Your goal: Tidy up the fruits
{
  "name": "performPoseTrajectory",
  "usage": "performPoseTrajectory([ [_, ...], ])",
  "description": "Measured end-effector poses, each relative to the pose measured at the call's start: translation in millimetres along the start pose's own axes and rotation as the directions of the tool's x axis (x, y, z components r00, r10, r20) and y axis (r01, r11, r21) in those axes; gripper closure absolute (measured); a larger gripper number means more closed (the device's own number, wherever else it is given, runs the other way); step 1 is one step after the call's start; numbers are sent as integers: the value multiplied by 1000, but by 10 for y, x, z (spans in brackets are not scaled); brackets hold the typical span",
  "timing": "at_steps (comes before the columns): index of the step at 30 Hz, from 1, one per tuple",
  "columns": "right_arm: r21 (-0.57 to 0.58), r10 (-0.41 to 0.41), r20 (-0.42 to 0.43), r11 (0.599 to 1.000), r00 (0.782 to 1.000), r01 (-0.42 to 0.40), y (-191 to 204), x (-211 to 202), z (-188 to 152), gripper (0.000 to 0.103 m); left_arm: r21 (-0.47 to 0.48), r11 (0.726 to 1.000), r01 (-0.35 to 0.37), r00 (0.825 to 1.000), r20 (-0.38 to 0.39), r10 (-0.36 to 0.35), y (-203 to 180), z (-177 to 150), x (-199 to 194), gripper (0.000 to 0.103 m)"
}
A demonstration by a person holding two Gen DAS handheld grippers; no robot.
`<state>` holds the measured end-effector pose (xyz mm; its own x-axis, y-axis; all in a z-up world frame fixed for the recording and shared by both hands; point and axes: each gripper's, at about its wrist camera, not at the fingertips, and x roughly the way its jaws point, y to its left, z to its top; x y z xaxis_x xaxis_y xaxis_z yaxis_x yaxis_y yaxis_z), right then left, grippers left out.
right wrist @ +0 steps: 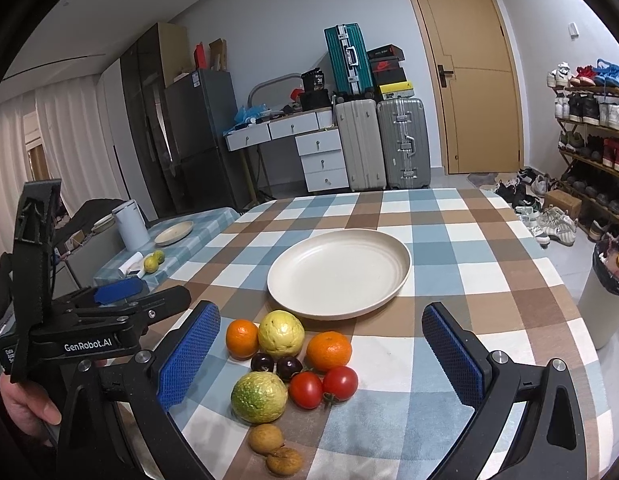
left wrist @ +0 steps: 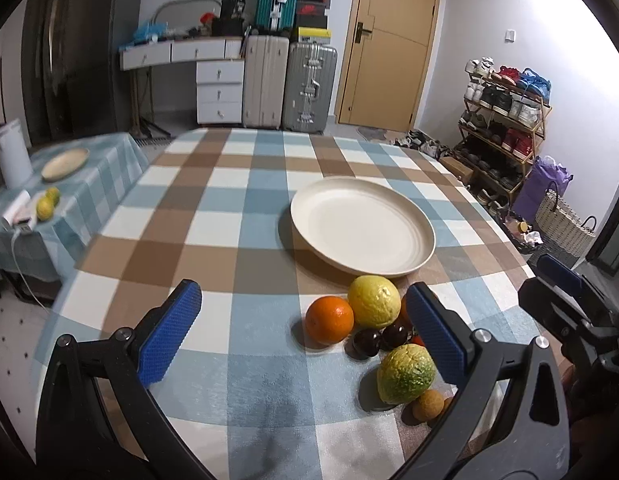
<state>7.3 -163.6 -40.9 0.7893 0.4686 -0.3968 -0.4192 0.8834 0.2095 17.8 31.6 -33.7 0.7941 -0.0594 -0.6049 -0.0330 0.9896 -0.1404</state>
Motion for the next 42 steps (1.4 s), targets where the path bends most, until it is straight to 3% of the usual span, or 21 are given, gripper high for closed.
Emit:
performPoseTrajectory([
  [5,8,0,-9,1000,1000,0,-28,96,-31,0,-20,999,30,998,-55,-31,84,-31,248,1],
  [10,15,7,-27,1000,1000,-7,-72,219,-50,0,-87,988,124,983,-123,-134,206,-60,545,4],
  [17,22,8,-47,1000,999,-7,-115,372,-96,0,-142,966,215,953,-186,-239,290,-85,905,24],
  [22,21,17,-56,1000,998,-16,-109,435,-90,0,-199,933,299,917,-212,-339,322,-92,1060,42],
  [25,13,23,-63,1000,998,-22,-85,457,-77,0,-259,893,367,872,-239,-427,355,-125,1145,53],
  [27,5,29,-65,1000,997,-28,-69,483,-67,0,-307,875,375,856,-248,-454,413,-153,1237,64],
  [30,-6,36,-73,999,997,-36,-41,518,-53,0,-341,853,394,840,-244,-485,478,-169,1302,65],
  [35,-25,62,-92,998,994,-64,36,579,-22,0,-325,855,405,845,-224,-485,469,-133,1327,66],
  [42,-29,123,-214,991,969,-133,179,828,31,0,-294,868,400,871,-171,-460,601,-16,1164,66],
])
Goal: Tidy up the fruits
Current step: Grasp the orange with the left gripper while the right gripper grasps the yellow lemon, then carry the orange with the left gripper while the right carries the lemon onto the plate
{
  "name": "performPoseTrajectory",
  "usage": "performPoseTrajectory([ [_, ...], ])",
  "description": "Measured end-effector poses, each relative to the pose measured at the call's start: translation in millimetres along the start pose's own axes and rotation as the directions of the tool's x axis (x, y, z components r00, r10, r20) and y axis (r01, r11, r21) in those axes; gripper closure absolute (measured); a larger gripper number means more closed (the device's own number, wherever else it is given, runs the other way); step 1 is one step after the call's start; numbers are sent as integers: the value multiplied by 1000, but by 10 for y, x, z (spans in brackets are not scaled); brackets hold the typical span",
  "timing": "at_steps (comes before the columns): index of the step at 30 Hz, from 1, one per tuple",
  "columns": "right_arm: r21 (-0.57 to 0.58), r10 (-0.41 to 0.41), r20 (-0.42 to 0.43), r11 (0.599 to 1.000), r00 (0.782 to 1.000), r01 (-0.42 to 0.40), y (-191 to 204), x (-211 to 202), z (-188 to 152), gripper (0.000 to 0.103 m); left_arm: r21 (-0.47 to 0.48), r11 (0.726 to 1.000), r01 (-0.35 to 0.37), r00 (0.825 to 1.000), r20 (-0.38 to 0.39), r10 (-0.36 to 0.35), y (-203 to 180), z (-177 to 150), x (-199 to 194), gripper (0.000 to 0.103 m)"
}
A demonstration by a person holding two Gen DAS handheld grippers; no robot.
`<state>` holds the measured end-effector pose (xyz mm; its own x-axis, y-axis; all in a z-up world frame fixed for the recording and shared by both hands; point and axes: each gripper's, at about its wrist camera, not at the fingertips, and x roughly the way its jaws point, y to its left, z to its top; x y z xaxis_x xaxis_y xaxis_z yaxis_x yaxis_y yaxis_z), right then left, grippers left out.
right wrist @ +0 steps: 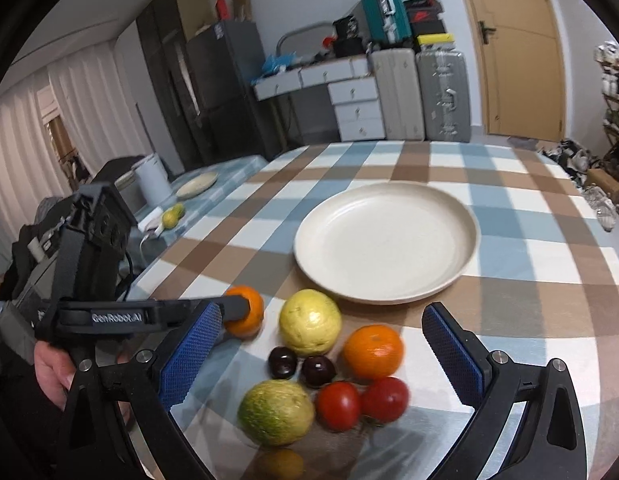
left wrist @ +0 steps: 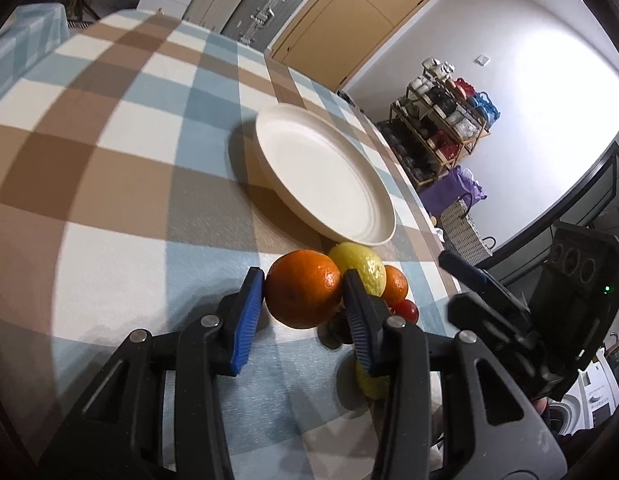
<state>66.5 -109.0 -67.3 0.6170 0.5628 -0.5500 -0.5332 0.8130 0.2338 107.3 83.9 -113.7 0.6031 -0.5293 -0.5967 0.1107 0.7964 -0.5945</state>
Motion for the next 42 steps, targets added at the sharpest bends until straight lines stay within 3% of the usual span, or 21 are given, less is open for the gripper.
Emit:
performPoseTrajectory([
  [7,-71,-39,-118,997,992,31,179,291,61,3,12,1000,-15,999,42,15,100,11,-319,66],
  [12,-115,-71,-177,992,982,51,226,447,59,19,0,1000,-17,998,55,17,231,-102,-504,66],
  [19,-177,-116,-216,981,969,77,322,585,54,30,3,1000,-11,998,61,11,272,-142,-550,66],
  [24,-233,-168,-253,967,953,108,390,695,17,54,6,1000,-6,998,56,6,265,-151,-552,66],
  [27,-273,-197,-251,954,948,126,433,722,12,54,3,1000,-9,998,55,9,272,-139,-548,66],
  [31,-252,-160,-243,963,957,97,418,688,31,55,11,1000,-18,998,60,18,246,-102,-547,66],
  [37,-116,-25,-153,993,988,7,252,440,210,55,47,999,-24,998,58,21,78,36,-510,66],
  [42,-27,42,-61,999,997,-44,-9,218,454,55,106,994,-17,998,57,11,-167,335,-403,66],
])
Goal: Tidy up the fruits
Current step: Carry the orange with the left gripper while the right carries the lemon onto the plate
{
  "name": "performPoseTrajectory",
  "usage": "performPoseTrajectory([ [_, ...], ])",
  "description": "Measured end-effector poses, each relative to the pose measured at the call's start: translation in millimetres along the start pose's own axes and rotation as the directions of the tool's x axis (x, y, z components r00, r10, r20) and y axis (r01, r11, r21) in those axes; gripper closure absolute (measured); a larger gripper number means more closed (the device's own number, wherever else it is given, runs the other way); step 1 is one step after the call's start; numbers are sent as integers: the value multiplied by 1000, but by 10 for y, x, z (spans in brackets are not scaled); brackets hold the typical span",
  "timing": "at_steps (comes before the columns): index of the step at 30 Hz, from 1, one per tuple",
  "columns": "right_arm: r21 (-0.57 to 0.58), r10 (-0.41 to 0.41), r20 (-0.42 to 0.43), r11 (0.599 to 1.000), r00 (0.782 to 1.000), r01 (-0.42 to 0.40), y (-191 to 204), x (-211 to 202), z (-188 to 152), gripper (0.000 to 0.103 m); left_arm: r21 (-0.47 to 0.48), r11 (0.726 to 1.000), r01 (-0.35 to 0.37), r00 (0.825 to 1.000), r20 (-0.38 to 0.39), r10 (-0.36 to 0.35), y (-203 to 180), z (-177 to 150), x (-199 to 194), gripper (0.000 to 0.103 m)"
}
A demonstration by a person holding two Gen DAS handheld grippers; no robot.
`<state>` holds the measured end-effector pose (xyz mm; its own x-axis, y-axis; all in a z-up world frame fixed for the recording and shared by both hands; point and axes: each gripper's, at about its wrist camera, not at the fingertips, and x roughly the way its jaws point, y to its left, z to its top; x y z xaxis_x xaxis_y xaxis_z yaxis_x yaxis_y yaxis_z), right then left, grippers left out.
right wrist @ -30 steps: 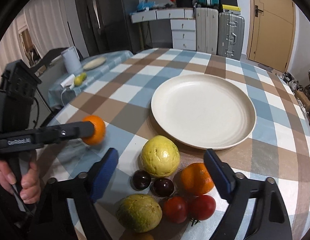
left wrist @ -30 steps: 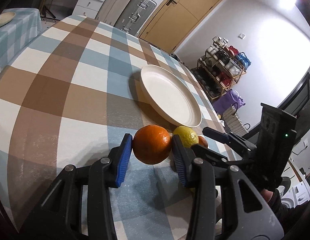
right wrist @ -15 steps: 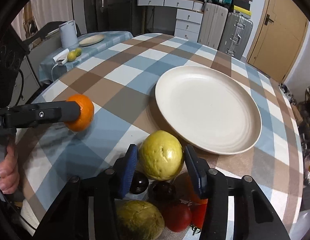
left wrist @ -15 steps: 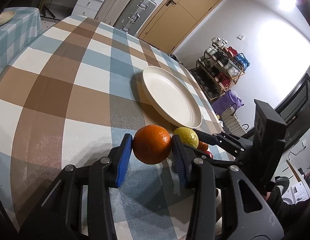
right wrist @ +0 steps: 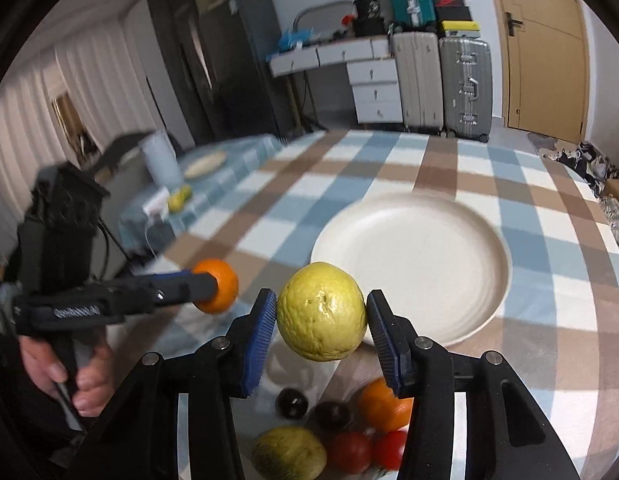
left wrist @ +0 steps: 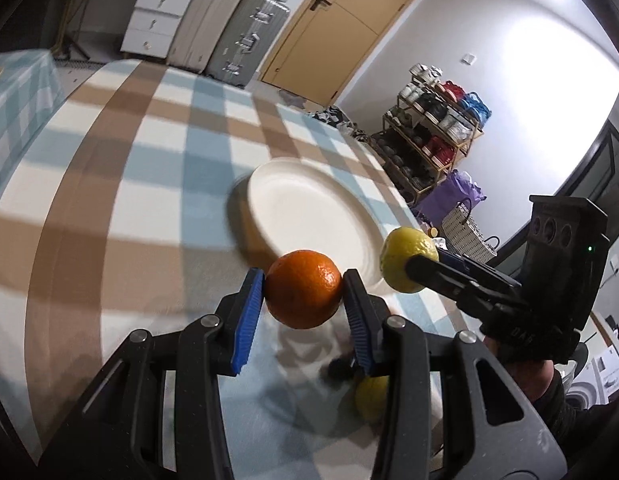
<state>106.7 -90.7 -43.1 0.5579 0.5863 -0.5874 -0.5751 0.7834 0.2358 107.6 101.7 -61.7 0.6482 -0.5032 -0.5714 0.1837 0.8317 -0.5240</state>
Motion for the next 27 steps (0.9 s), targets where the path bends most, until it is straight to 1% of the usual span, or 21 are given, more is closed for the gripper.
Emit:
performPoseTrajectory([
  [2,23,8,16,1000,1000,-9,-114,-48,90,55,27,1000,-11,1000,6,11,-103,149,64,66],
  [4,44,21,34,999,999,-23,-278,-84,205,55,78,996,-33,999,17,31,-232,309,160,65],
  [6,58,28,44,998,999,-30,-434,-84,297,55,92,995,-28,1000,5,28,-317,467,288,65],
  [8,78,40,50,996,998,-44,-583,-60,377,55,126,991,-51,999,1,52,-400,630,473,65],
  [11,116,60,47,991,997,-65,-847,52,521,55,120,992,-47,998,-29,51,-411,831,753,65],
  [13,131,76,45,988,996,-81,-997,153,611,55,135,989,-60,996,-54,68,-414,950,992,65],
  [14,135,79,40,987,996,-84,-1056,209,650,55,139,988,-69,995,-62,79,-406,983,1086,65],
  [16,154,102,33,982,994,-106,-1190,347,721,55,141,988,-65,992,-94,79,-383,1050,1300,65],
  [19,180,116,2,977,993,-115,-1339,578,779,55,143,988,-63,987,-137,83,-344,1097,1541,65],
  [23,203,131,-25,971,991,-123,-1465,826,802,55,159,984,-78,982,-159,103,-283,1098,1790,65],
  [27,221,134,-52,968,990,-120,-1549,1008,794,55,153,986,-71,980,-174,98,-224,1107,1919,65],
])
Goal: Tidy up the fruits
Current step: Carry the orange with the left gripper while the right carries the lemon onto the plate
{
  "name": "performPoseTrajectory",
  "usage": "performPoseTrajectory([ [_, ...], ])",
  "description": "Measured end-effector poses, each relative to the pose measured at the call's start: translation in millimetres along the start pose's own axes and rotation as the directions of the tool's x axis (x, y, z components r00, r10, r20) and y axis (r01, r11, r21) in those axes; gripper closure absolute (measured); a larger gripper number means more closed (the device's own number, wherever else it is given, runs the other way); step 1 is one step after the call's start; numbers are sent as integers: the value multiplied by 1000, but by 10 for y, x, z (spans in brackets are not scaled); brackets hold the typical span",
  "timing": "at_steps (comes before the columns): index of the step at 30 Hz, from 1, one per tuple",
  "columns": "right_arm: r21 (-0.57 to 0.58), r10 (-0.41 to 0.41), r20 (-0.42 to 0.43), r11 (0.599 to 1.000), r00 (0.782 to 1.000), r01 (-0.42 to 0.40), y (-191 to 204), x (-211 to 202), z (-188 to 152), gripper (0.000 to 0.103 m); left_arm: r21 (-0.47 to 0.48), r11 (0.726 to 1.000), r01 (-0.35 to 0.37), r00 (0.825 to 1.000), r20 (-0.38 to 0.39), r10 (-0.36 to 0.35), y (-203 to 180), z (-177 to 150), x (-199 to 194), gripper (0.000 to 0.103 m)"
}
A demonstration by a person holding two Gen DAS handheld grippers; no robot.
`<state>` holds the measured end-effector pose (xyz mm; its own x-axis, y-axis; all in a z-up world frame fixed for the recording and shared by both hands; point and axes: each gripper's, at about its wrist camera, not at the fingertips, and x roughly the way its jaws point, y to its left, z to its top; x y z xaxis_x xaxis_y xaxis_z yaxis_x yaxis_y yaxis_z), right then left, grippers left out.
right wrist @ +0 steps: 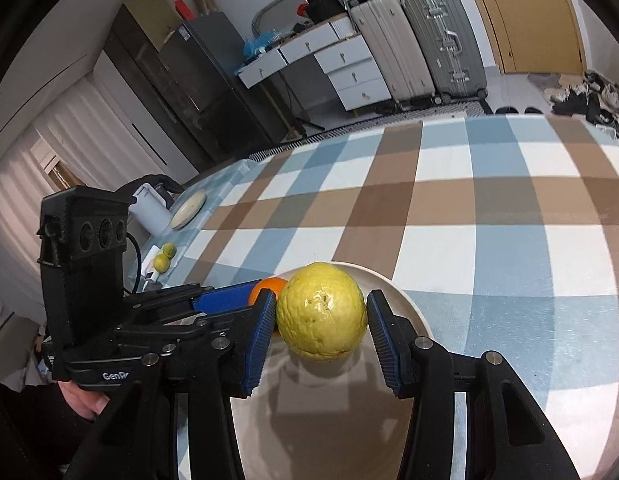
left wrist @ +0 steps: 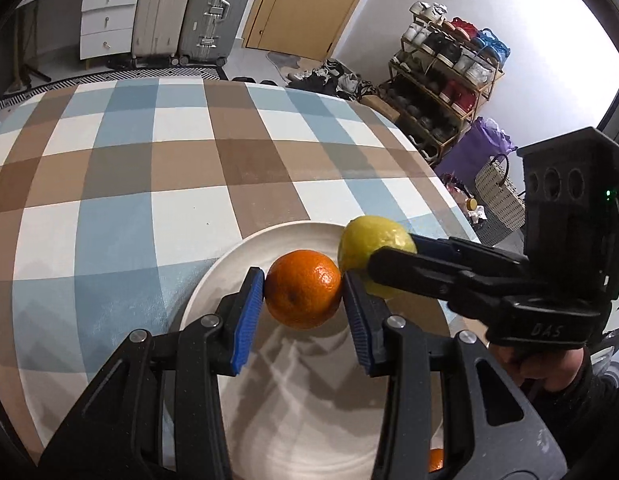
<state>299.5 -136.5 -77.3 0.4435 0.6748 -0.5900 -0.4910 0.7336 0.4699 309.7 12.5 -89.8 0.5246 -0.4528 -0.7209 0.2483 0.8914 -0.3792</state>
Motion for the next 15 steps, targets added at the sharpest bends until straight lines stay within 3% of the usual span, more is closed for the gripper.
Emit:
performPoseTrajectory([
  [11,26,-21,-25,999,999,21,-94,159,-15,54,3,1000,-15,1000,10,15,34,38,93,64],
  [13,25,-41,-29,999,999,42,-96,168,-17,54,17,999,-34,999,31,33,3,57,52,57],
  [15,33,-43,-3,999,999,43,-104,131,-3,53,12,1000,-27,998,53,26,-1,55,-33,39],
])
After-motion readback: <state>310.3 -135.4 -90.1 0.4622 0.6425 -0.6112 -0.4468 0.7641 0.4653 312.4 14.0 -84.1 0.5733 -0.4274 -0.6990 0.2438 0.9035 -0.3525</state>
